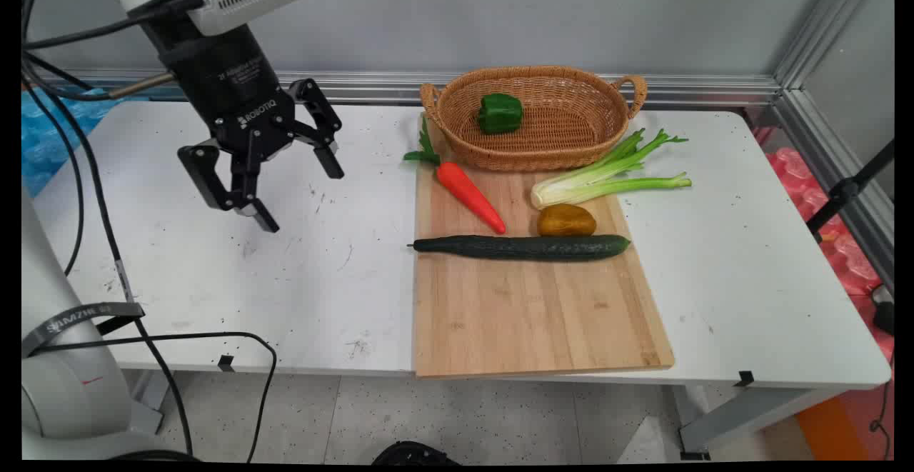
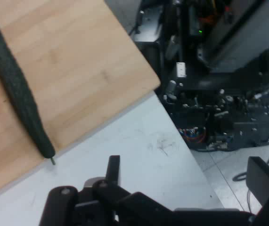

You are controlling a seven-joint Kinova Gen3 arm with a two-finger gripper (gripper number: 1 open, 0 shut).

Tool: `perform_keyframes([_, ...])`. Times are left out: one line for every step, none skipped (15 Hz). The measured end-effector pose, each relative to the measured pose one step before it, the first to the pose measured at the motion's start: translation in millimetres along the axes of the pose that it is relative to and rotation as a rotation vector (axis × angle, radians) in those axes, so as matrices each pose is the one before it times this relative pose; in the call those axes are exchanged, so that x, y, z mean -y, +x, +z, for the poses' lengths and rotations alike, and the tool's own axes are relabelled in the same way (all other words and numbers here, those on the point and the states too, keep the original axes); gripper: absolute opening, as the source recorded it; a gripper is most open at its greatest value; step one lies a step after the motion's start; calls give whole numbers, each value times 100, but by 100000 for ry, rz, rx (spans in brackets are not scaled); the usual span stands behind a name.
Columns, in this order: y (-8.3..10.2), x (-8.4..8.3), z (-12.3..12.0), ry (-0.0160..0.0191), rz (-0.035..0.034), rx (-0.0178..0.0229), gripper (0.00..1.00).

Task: Pick up the cucumber from the cutting board

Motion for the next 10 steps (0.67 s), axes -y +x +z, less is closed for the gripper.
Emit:
perform_keyframes([88, 182, 90, 937, -1583, -172, 100])
perform_keyframes([109, 371, 161, 1822, -2809, -90, 100])
perform_keyframes([121, 403, 205, 1810, -2958, -181, 100])
perform_keyframes([108, 450, 255, 1639, -3019, -76, 100])
perform_keyframes([108, 503, 343, 1477, -3186, -126, 100])
perform_keyframes([123, 591, 431, 1696, -3563, -163, 100])
perform_keyframes([161, 618, 466, 1642, -3218, -208, 100])
perform_keyframes([181, 520, 461, 1231, -2519, -269, 100])
perform_keyframes([154, 347, 358, 745, -1552, -237, 100])
perform_keyframes([234, 503, 566, 952, -2170, -357, 100])
